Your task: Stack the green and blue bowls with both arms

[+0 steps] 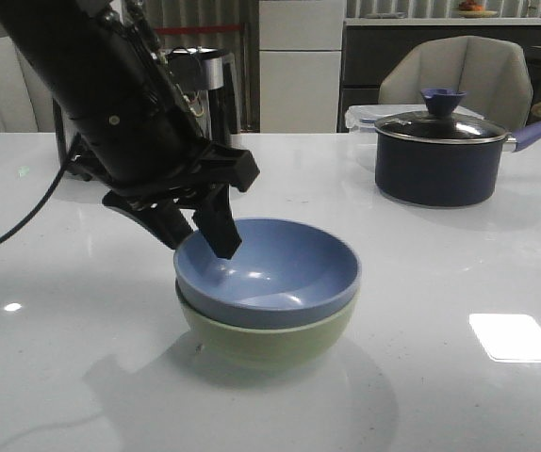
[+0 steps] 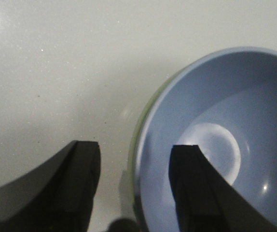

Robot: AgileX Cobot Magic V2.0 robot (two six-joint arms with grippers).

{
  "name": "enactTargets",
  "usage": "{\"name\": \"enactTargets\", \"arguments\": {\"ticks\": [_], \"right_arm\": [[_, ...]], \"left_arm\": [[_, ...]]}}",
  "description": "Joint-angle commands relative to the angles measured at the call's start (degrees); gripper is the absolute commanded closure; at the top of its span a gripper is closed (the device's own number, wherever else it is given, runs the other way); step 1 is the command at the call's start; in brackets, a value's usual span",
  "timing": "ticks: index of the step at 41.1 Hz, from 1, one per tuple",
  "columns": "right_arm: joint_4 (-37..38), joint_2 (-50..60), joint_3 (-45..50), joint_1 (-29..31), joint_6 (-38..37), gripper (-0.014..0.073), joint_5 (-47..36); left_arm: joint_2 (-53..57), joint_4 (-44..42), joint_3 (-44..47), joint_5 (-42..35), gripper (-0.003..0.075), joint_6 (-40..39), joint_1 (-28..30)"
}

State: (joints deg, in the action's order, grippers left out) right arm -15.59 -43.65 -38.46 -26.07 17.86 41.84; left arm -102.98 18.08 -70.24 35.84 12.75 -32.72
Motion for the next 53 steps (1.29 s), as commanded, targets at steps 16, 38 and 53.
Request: {"name": "enactTargets", "arguments": {"ticks": [16, 38, 53], "right_arm": [[-0.9, 0.4, -1.5, 0.1, 0.7, 0.0167, -3.5], [0.1, 0.4, -1.5, 0.2, 0.0, 0.0168, -3.6], [1.8, 0.4, -1.5, 2.5, -2.8, 0.0327, -1.4]], "left_arm": [[27.0, -3.0, 4.5, 2.5, 0.0283, 2.2, -0.7], [61.2, -14.5, 27.3, 6.1, 0.0283, -6.2, -0.3], [67.6, -18.1, 30.6, 6.1, 0.0316, -11.3, -0.3]]}}
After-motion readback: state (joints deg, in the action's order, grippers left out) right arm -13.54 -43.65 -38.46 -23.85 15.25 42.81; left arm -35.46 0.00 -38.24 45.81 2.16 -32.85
